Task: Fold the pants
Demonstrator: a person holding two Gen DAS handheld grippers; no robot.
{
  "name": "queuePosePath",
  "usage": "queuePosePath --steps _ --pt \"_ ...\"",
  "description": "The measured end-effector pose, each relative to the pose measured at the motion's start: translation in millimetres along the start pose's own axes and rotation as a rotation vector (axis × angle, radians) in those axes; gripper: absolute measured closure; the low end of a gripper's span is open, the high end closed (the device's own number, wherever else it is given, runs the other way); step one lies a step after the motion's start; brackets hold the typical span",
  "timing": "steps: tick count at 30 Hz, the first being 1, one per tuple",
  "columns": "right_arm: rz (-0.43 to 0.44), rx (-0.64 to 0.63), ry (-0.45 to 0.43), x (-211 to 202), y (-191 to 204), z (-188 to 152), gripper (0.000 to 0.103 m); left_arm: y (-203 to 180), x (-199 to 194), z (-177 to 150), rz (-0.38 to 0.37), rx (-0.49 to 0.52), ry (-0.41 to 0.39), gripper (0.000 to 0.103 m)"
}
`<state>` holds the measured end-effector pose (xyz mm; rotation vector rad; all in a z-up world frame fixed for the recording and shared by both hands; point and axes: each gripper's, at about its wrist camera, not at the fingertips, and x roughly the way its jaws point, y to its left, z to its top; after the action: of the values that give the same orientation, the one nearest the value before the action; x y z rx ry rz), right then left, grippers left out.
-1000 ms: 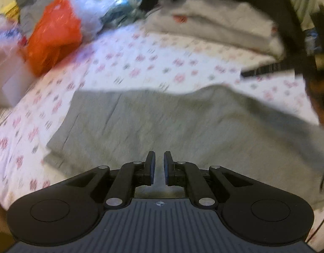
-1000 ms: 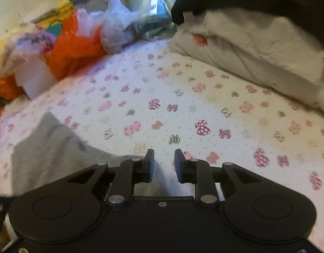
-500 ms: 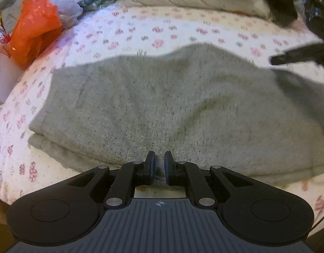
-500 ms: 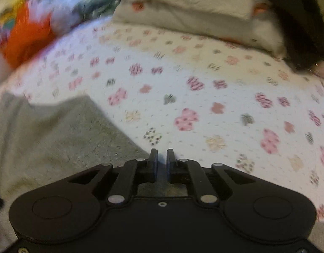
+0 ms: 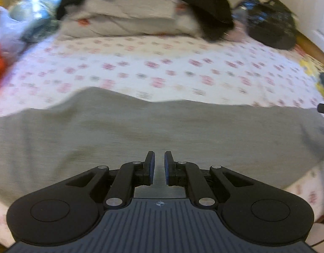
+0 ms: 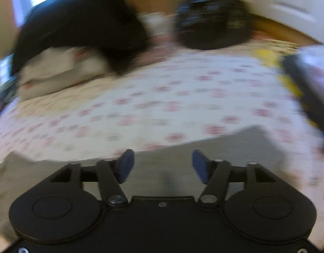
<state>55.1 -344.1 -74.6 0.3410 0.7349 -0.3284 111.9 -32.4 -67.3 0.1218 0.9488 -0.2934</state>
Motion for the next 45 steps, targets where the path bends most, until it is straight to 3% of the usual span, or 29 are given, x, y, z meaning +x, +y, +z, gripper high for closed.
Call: queuePosePath --steps 2,4,7,14,18,21,22,24,26,27,29,33,36,37,39,42,43,45 --pt "-0.092 0.053 -0.001 -7 -32 3 0.032 -16 15 -3 -0.029 0.013 0.036 0.093" --pt "-0.122 0.11 -0.01 -13 -59 4 0.027 -26 25 -9 -0.044 0.032 0.073 0.093" --pt "-0.136 0.189 0.006 -12 -98 12 0.027 -30 44 -21 -0.045 0.037 0.139 0.093" --pt "-0.094 0.196 0.153 18 -128 13 0.027 -27 41 -29 -0.052 0.025 0.116 0.093" --pt "0.09 0.241 0.227 10 -122 14 0.049 -27 38 -32 -0.044 0.037 0.109 0.093" --pt "0.178 0.236 0.148 -22 -111 22 0.045 -31 41 -27 -0.039 0.04 0.107 0.093" --pt "0.159 0.215 0.129 -26 -108 23 0.041 -31 41 -28 -0.038 0.044 0.106 0.093" --pt "0.041 0.128 0.113 -19 -105 23 0.022 -32 40 -29 -0.036 0.049 0.103 0.093" --pt "-0.106 0.066 0.074 -1 -108 22 0.022 -32 40 -30 -0.035 0.056 0.101 0.093" --pt "-0.127 0.047 0.08 9 -111 20 0.022 -32 40 -30 -0.035 0.058 0.101 0.093" --pt "-0.077 0.045 0.12 26 -117 17 0.026 -32 40 -29 -0.037 0.055 0.104 0.093" --pt "0.041 0.091 0.195 24 -120 24 0.053 -29 40 -29 -0.047 0.047 0.107 0.093" --pt "0.173 0.135 0.194 -1 -116 34 0.055 -29 40 -28 -0.049 0.041 0.106 0.093" --pt "0.175 0.137 0.186 -8 -115 35 0.054 -29 41 -29 -0.048 0.042 0.105 0.093" --pt "0.067 0.098 0.198 -7 -112 35 0.045 -30 40 -29 -0.045 0.049 0.102 0.093" --pt "-0.199 0.013 0.213 7 -109 27 0.034 -31 40 -29 -0.041 0.051 0.099 0.093" --pt "-0.233 0.009 0.206 9 -110 23 0.032 -31 40 -29 -0.039 0.054 0.098 0.093" --pt "-0.183 0.062 0.196 9 -116 16 0.023 -32 39 -30 -0.037 0.061 0.096 0.093"
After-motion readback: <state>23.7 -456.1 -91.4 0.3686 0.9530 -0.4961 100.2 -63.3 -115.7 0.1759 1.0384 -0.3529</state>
